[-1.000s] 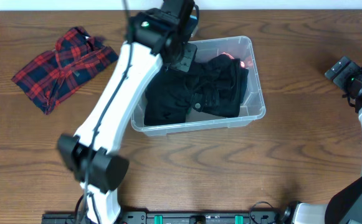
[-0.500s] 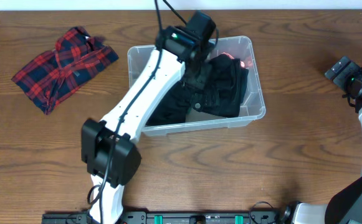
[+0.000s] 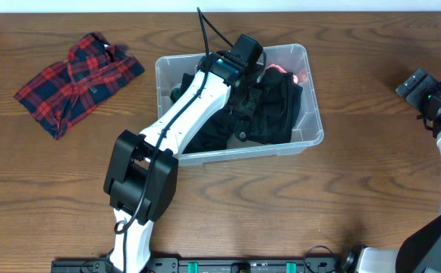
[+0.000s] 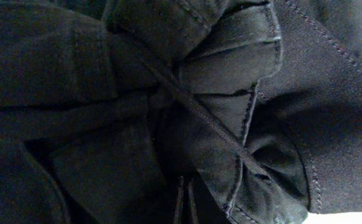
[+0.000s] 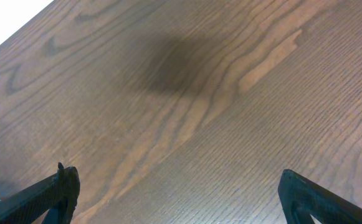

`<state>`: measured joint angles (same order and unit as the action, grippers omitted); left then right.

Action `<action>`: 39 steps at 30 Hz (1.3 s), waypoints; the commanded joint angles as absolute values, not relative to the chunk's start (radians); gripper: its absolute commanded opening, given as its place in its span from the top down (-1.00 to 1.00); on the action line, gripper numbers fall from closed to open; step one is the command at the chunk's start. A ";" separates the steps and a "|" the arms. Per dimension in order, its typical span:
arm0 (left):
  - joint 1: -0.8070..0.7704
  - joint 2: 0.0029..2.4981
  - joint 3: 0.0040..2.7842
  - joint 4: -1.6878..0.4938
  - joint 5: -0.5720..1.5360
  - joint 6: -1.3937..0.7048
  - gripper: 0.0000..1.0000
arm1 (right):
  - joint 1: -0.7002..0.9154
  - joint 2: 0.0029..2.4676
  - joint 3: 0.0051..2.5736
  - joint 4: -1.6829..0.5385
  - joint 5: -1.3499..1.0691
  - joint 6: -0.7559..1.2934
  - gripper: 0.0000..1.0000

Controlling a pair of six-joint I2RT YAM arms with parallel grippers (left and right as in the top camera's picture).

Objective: Pack container
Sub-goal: 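Press the black garment down into the container with the left gripper, then move the left gripper to the red plaid shirt and grasp it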

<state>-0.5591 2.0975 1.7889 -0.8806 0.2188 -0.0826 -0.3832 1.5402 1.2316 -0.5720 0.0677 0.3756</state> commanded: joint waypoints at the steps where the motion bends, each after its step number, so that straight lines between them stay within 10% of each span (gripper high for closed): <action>1: -0.560 2.168 1.757 -0.888 0.218 -0.092 0.88 | -0.386 1.545 1.248 -0.573 0.078 0.389 -0.99; 9: -0.540 2.121 1.804 -0.931 0.217 -0.092 0.87 | -0.386 1.545 1.248 -0.573 0.078 0.389 -0.98; 16: -0.496 1.946 1.909 -1.050 0.217 -0.091 -0.09 | -0.386 1.545 1.248 -0.573 0.078 0.389 -0.99; 22: -0.374 1.723 1.919 -1.069 0.217 -0.092 -0.27 | -0.386 1.545 1.248 -0.573 0.078 0.389 -0.98; 39: 0.492 1.680 1.820 -1.114 0.490 -0.154 -0.50 | -0.386 1.545 1.248 -0.573 0.078 0.389 -0.99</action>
